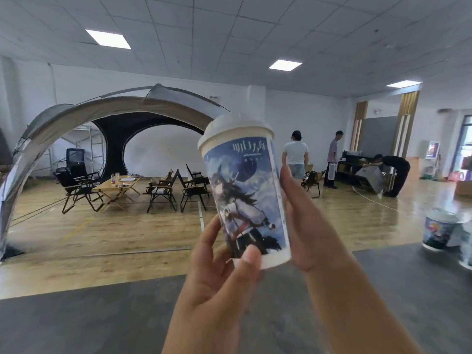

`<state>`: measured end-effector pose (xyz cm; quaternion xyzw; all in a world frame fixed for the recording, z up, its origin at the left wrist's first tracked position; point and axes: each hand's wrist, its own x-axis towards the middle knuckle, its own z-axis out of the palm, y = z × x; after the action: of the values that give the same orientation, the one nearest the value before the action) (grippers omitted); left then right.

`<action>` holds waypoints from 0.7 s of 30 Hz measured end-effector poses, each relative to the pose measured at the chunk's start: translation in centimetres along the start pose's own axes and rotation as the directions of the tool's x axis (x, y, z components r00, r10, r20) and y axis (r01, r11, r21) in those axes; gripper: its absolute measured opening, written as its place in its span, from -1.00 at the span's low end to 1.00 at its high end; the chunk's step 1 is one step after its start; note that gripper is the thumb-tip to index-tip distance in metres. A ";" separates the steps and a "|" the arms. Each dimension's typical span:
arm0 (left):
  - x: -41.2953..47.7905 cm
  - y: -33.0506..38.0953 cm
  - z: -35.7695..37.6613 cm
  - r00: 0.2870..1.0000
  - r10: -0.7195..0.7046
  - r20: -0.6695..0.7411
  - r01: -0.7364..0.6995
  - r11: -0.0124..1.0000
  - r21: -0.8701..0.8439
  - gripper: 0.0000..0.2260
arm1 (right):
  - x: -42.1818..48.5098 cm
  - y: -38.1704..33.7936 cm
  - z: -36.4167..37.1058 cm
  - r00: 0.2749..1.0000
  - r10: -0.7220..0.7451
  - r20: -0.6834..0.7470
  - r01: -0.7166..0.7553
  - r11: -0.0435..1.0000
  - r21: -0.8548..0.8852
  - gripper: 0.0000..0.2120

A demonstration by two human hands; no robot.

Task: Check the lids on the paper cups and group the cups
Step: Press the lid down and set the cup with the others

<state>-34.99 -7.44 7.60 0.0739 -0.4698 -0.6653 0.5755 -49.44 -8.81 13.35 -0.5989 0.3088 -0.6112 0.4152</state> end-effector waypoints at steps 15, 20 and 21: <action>9.4 -25.6 12.4 0.915 -0.315 0.250 0.029 0.671 0.741 -0.36 | -12.5 1.1 -28.3 0.894 0.169 -0.415 -0.289 0.925 -0.246 -0.50; 12.1 -37.7 20.9 0.889 -0.404 0.215 0.109 0.644 0.757 -0.48 | -16.5 2.4 -41.9 0.773 0.223 -0.594 -0.470 0.830 -0.301 -0.39; 12.7 -40.0 22.4 0.882 -0.426 0.202 0.129 0.630 0.766 -0.49 | -17.1 2.5 -44.3 0.751 0.238 -0.615 -0.505 0.808 -0.304 -0.37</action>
<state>-81.25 -10.11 -2.92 0.2461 -0.7766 -0.5036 0.2874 -93.99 -0.29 -0.98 -0.4009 0.6640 -0.5689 0.2735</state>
